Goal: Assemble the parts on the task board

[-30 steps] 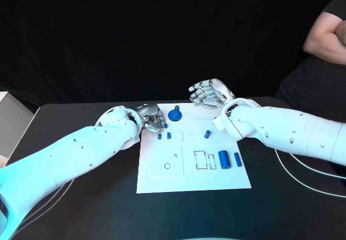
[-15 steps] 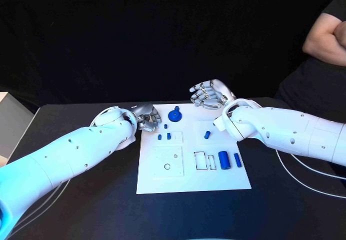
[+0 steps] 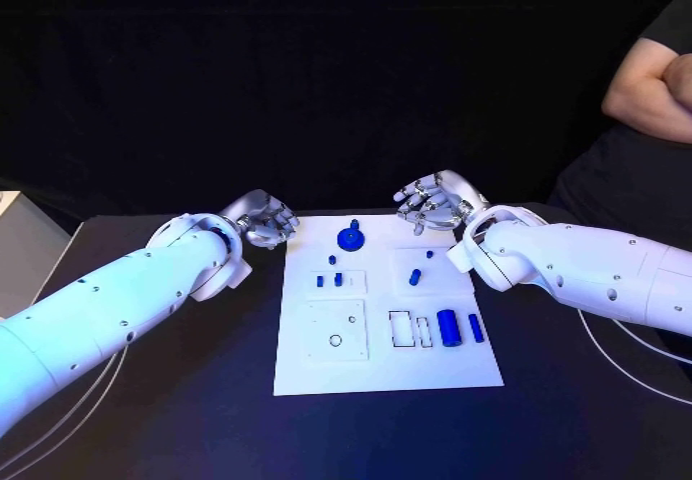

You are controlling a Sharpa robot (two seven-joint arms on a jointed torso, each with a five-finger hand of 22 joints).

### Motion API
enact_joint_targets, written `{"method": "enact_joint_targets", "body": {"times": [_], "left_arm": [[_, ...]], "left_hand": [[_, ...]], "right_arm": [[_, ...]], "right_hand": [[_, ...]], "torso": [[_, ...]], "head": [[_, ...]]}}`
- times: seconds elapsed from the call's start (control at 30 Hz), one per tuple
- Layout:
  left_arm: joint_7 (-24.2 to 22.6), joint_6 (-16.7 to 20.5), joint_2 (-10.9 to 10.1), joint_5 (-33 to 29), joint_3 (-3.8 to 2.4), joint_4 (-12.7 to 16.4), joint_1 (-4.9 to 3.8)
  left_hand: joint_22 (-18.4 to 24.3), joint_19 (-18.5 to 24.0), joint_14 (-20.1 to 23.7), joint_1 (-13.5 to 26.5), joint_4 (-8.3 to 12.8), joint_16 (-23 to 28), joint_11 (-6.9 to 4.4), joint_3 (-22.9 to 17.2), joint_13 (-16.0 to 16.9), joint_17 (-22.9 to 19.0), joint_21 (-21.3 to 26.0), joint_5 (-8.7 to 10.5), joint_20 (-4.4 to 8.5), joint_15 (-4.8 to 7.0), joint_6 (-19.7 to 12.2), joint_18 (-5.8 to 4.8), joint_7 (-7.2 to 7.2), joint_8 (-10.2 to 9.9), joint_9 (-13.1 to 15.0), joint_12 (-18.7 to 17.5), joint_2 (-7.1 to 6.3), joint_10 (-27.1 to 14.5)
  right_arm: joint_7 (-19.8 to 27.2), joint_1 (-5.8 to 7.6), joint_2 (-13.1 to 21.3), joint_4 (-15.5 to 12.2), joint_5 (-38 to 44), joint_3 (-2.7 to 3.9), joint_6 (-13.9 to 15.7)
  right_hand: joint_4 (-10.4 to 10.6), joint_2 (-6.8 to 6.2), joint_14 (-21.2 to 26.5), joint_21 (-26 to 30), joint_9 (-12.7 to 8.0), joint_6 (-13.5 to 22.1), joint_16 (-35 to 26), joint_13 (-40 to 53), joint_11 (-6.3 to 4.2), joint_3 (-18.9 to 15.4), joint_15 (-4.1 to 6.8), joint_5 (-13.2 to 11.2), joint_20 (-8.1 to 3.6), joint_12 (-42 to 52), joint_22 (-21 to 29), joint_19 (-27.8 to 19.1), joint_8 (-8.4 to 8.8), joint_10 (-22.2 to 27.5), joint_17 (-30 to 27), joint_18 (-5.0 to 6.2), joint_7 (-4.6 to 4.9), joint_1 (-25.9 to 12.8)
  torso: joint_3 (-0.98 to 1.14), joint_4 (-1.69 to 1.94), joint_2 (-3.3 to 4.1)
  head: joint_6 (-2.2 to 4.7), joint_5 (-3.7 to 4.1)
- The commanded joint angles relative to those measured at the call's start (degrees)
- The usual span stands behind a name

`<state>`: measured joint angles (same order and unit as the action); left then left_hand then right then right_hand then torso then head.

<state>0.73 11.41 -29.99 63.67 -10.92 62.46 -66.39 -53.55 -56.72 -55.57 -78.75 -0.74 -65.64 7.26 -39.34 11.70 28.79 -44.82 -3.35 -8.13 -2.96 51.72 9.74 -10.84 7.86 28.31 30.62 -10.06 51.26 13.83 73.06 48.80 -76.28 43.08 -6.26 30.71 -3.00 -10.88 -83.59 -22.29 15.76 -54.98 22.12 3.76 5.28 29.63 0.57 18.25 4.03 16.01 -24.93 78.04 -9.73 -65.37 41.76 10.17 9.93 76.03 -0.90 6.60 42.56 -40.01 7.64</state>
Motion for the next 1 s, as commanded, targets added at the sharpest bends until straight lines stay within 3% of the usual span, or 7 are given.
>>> {"method": "enact_joint_targets", "body": {"times": [0.03, 0.17, 0.27, 0.43, 0.57, 0.7, 1.0], "left_arm": [[-6.5, -0.1, -2.9, -21.5, -0.56, 2.4, 0.55], [-9.7, -3.1, -6.8, -30.3, -1.23, 5.9, 2.20], [-11.9, -5.4, -9.6, -35.8, -2.04, 9.2, 4.11], [-14.2, -8.4, -13.4, -40.3, -3.27, 14.8, 6.99], [-15.6, -9.6, -16.2, -42.0, -5.19, 19.7, 10.02], [-16.3, -8.6, -17.8, -42.8, -7.21, 23.0, 12.62], [-16.6, -5.2, -19.2, -43.4, -8.62, 25.9, 15.41]], "left_hand": [[1.4, 1.0, 1.1, 0.6, -0.3, 2.1, 0.00, 0.9, -0.1, -1.2, 1.9, 0.20, -0.13, -0.17, 0.4, 0.88, -0.08, 0.3, 0.1, 0.6, 0.16, -0.6], [4.2, 1.7, 2.1, 1.6, -1.6, 5.7, -0.17, 3.0, -0.6, -3.1, 5.5, 0.21, -0.37, -0.24, 0.9, 0.82, 0.39, 0.7, 0.4, 0.6, 0.44, -0.2], [9.5, 2.8, 2.5, 1.6, -3.3, 14.8, 0.08, 5.0, -3.2, -7.1, 12.4, 0.01, -0.90, -0.82, 1.0, 0.94, 0.60, 0.9, 0.7, -2.9, 0.42, 1.3], [18.6, 4.8, 3.8, 1.3, -5.6, 30.5, 0.96, 6.3, -7.4, -11.1, 23.7, -0.04, -3.09, -2.53, 0.6, 0.58, 0.71, 0.7, 0.4, -10.9, -0.44, 4.8], [26.8, 4.4, 2.4, 0.6, -7.2, 39.9, 1.60, 8.0, -7.9, -11.4, 32.7, -0.20, -4.80, -3.59, 0.2, 0.78, 0.88, 0.1, -1.0, -17.9, -0.92, 7.4], [31.1, 3.6, 2.7, -0.3, -7.7, 44.7, 1.98, 8.6, -7.9, -11.4, 36.9, 0.22, -5.55, -4.29, 0.2, 0.74, 1.16, -0.2, -2.1, -21.2, -0.71, 8.3], [34.7, 1.3, 2.0, -1.5, -7.3, 48.6, 2.52, 9.4, -7.9, -11.2, 39.5, 0.19, -5.68, -4.69, -0.6, 0.74, -1.32, -1.0, -3.8, -24.5, -0.64, 7.2]], "right_arm": [[-3.6, 0.04, 1.4, -1.1, 8.4, 0.02, -6.9], [-5.9, -0.06, 3.3, -2.7, 15.4, -0.01, -10.1], [-7.7, -0.53, 4.8, -4.1, 20.5, -0.04, -11.5], [-11.0, -1.51, 6.5, -5.6, 29.1, -0.08, -10.9], [-14.3, -2.46, 7.3, -6.0, 34.5, -0.10, -7.7], [-17.9, -3.01, 7.5, -5.8, 38.6, -0.11, -6.2], [-24.3, -4.52, 6.3, -4.7, 48.1, -0.11, -7.5]], "right_hand": [[0.6, -0.51, -2.2, -2.8, -0.1, -1.0, 4.3, 0.2, -0.56, 1.3, 0.42, -1.2, -0.14, -1.6, -2.1, 1.4, 0.28, -1.9, 3.3, -0.09, -0.35, -0.4], [1.6, -1.38, -3.2, -13.1, 0.0, -1.9, 20.9, 0.5, -0.98, 3.1, 0.66, -2.3, -0.30, -4.0, -11.3, 4.0, 0.34, -3.9, 14.0, -1.13, -0.83, -1.0], [2.1, -1.96, -3.5, -20.4, 0.3, -2.2, 30.1, 0.7, -1.01, 3.8, 0.66, -3.0, -0.32, -5.4, -18.2, 5.1, 0.34, -4.6, 19.8, -2.05, -0.88, -1.1], [2.5, -2.34, -3.5, -23.5, 0.5, -2.3, 34.7, 0.6, -0.81, 4.2, 0.47, -3.7, -0.22, -6.8, -21.2, 5.4, 0.31, -4.1, 22.4, -2.43, -0.80, -1.3], [2.8, -2.83, -3.3, -24.1, 0.7, -2.2, 36.4, 0.3, -0.41, 4.6, 0.17, -4.0, -0.01, -8.3, -21.9, 5.1, 0.31, -2.3, 23.0, -2.48, -0.71, -1.2], [3.0, -3.31, -3.3, -24.5, 0.8, -1.9, 38.9, 0.0, 0.09, 4.8, -0.22, -4.5, 0.26, -9.7, -22.3, 5.0, 0.38, 0.2, 24.4, -2.50, -0.55, -1.1], [3.5, -4.26, -3.9, -29.1, 0.9, -1.1, 44.5, 0.1, 0.09, 4.1, -0.32, -5.3, 0.50, -10.0, -26.7, 6.0, 0.65, 2.1, 27.8, -3.08, -0.94, -1.2]], "torso": [[-0.05, -0.17, -0.63], [-0.30, -0.15, -1.26], [-0.59, -0.19, -1.72], [-1.10, -0.33, -2.31], [-1.54, -0.41, -2.70], [-1.89, -0.41, -2.95], [-2.64, -0.42, -3.38]], "head": [[0.19, 0.37], [0.24, 0.85], [0.10, 1.19], [-0.48, 2.00], [-0.76, 2.96], [-0.63, 2.80], [-0.82, 3.59]]}}
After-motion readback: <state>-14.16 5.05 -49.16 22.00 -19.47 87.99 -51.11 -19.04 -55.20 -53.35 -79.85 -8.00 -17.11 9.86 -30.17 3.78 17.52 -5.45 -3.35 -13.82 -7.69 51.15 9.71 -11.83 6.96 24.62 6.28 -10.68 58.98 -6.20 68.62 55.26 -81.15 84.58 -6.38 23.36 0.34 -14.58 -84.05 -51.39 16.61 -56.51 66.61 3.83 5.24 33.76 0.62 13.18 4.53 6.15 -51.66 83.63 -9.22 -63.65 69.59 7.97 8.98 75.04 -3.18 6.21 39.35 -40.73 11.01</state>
